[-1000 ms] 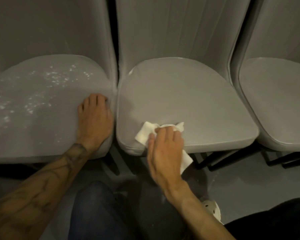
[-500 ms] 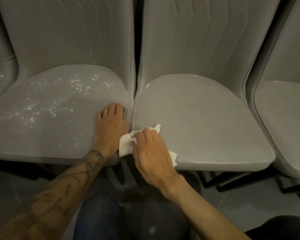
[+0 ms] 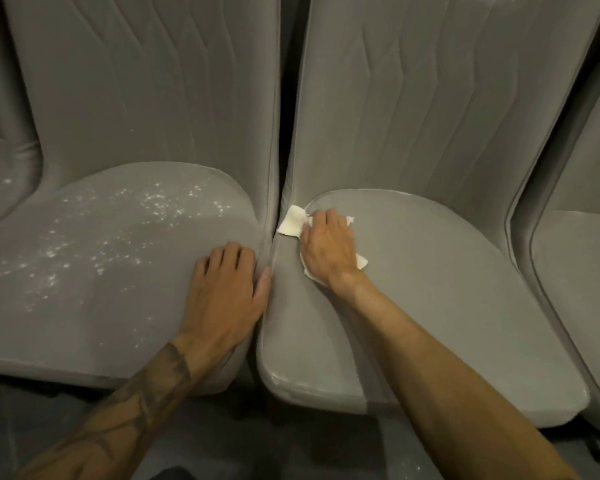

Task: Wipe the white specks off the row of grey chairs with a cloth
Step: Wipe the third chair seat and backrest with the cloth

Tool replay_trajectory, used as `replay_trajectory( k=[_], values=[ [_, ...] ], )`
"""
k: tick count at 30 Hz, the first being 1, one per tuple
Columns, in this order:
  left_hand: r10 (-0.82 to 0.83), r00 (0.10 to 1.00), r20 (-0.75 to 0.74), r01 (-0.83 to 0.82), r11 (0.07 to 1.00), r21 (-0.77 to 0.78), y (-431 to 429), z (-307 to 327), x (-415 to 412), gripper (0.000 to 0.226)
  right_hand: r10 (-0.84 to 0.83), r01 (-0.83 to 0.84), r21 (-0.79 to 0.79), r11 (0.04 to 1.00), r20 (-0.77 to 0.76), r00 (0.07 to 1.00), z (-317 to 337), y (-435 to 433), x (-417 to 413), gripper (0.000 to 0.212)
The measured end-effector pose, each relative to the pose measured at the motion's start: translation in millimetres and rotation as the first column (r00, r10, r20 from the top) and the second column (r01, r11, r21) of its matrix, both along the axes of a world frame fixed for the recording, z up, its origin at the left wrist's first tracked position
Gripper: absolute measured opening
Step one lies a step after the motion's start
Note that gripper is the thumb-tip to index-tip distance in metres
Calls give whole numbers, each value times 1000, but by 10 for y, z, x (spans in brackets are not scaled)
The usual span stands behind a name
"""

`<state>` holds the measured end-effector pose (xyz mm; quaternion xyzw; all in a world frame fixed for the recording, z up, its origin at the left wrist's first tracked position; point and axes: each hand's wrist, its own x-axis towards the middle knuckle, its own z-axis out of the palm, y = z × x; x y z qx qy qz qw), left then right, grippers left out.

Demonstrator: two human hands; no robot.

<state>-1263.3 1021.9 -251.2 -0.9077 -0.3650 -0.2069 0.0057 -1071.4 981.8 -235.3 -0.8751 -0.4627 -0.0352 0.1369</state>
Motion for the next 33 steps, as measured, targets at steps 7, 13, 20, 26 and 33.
replay_trajectory(
  k=[7,13,20,26,33],
  values=[
    [-8,999,-47,4,996,-86,258,128,636,42,83,-82,-45,996,26,996,53,-35,510,30],
    [84,996,-17,-85,992,-89,337,25,847,41,-252,257,-62,964,81,964,27,-605,1417,31],
    [78,997,2,-77,993,-92,344,-18,854,42,-517,510,89,855,75,853,-14,-733,1936,22],
    [76,997,18,-74,994,-81,361,-33,864,42,-242,262,-121,957,160,957,10,-567,2031,30],
    [77,996,37,-74,995,-60,342,-47,874,39,-520,528,-42,848,128,845,-33,-618,1958,28]
  ],
)
